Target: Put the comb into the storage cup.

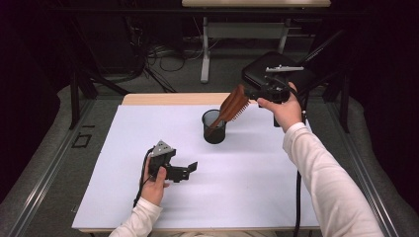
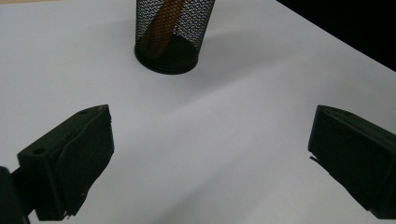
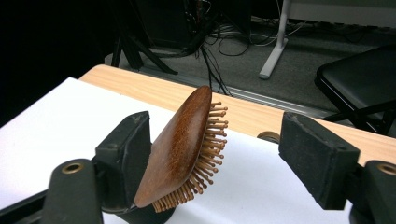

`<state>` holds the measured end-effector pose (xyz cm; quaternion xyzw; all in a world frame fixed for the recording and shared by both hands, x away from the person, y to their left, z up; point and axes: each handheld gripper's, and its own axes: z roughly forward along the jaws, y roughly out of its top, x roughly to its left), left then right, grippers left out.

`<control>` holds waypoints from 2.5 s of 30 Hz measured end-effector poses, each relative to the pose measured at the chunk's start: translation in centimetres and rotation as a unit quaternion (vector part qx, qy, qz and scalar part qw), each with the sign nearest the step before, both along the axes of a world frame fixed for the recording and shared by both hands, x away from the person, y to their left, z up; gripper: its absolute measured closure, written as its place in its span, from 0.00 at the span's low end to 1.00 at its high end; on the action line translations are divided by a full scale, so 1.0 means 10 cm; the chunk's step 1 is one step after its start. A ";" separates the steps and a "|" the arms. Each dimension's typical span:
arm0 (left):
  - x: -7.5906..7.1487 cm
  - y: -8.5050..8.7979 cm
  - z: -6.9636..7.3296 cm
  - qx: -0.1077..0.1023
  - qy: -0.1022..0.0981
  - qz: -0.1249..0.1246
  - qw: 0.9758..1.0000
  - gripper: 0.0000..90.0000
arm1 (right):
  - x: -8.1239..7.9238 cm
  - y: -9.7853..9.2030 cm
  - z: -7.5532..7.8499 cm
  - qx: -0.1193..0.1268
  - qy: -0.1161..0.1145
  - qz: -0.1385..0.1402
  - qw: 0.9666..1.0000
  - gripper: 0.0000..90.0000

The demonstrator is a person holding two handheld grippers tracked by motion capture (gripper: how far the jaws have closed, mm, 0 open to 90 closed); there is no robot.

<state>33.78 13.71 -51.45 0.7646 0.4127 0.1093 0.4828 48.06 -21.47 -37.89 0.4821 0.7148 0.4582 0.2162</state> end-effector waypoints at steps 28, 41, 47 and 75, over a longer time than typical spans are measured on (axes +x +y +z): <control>0.00 0.02 0.01 -0.002 -0.002 0.002 1.000 0.00 | -0.06 -0.01 0.00 -0.059 -0.018 0.040 0.997 0.21; 0.00 0.03 0.05 -0.001 -0.003 0.004 1.000 0.00 | -0.10 0.01 0.00 -0.057 -0.013 0.049 0.997 0.21; 0.00 0.04 0.10 0.002 -0.010 0.002 1.000 0.00 | -0.14 0.02 0.02 -0.057 -0.011 0.056 0.997 0.20; 0.07 0.25 0.33 -0.008 -0.010 -0.005 1.000 0.00 | -0.60 0.18 0.03 -0.081 -0.014 0.104 0.991 0.19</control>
